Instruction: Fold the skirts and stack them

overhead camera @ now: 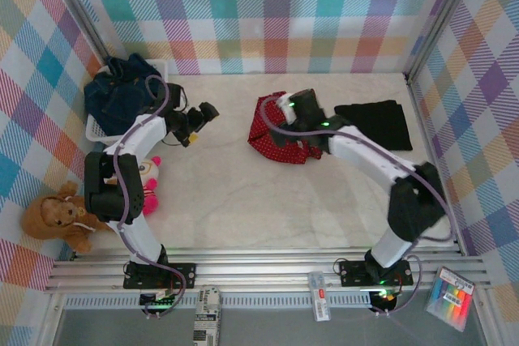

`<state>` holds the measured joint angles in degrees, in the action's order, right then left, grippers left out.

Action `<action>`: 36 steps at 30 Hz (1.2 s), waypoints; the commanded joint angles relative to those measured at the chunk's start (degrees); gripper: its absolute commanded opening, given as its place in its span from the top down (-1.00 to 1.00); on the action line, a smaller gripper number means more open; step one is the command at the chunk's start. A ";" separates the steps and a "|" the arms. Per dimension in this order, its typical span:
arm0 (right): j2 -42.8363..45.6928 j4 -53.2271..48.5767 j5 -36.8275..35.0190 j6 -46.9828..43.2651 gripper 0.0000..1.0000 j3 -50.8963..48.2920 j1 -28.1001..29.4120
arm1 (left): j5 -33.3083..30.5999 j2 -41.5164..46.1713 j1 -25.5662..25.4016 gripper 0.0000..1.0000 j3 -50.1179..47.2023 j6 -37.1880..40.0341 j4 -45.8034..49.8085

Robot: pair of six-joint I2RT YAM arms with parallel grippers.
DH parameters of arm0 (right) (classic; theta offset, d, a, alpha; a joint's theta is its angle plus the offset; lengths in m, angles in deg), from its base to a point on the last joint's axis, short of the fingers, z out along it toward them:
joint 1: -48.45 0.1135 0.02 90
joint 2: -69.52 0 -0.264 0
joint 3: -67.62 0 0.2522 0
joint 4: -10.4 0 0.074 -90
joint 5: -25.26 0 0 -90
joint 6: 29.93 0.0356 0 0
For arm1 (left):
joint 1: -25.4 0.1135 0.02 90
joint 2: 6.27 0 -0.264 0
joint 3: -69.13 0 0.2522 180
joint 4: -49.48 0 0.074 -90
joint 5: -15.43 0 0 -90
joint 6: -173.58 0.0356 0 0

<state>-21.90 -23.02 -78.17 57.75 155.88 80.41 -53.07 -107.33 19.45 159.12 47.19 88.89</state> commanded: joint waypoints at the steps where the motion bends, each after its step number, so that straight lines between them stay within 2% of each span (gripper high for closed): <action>1: 4.80 8.92 2.08 18.59 -0.98 -4.78 -6.36 | -0.36 0.79 -2.69 -1.00 0.16 2.28 1.82; 4: 3.82 9.21 16.05 30.32 -0.98 -8.28 -13.89 | -1.64 0.25 -5.69 -1.00 1.60 3.72 2.73; 7: 0.09 7.20 24.21 36.94 -0.91 -8.23 -17.83 | -2.83 -1.22 -9.25 -1.00 3.40 4.32 3.30; 11: -3.76 4.89 27.83 38.19 -0.83 -6.50 -18.61 | -5.19 -3.36 -13.73 -1.00 5.05 3.78 3.35; 14: -7.96 -3.30 26.32 37.30 -0.66 -2.23 -18.61 | -5.84 -4.20 -16.14 -1.00 5.31 2.03 2.22; 16: -9.17 -4.73 24.73 37.79 -0.57 -2.12 -18.61 | -4.88 -4.95 -18.16 -1.00 5.90 1.70 1.13; 19: -11.15 -4.08 31.26 34.85 -0.36 -1.28 -18.61 | -6.00 -6.69 -21.71 -0.90 8.57 3.42 2.74; 21: -13.69 -6.87 33.93 33.13 -0.17 0.92 -18.15 | -6.05 -8.01 -23.70 -0.79 9.95 4.55 3.32; 24: -16.39 -9.99 32.78 32.31 0.10 2.27 -17.09 | -4.38 -10.27 -26.08 -0.61 12.15 4.78 3.62; 26: -17.43 -10.73 33.12 32.45 0.20 2.38 -16.27 | -4.29 -11.33 -27.22 -0.59 13.21 4.32 4.14; 30: -17.77 -10.40 33.96 34.47 0.54 1.23 -13.11 | -4.40 -11.90 -27.79 -0.59 12.38 2.69 3.93; 33: -15.85 -3.87 38.41 40.88 0.62 -1.99 -9.50 | -5.80 -10.56 -27.72 -0.59 10.99 2.37 4.89; 36: -13.84 3.68 38.42 48.10 0.66 -4.05 -3.05 | -10.83 -7.59 -27.40 -0.62 8.11 0.41 7.88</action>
<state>-38.73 -26.10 -43.35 98.07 153.37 72.50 -59.67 -118.63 -8.46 169.70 49.60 92.30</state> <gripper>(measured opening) 0.174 0.806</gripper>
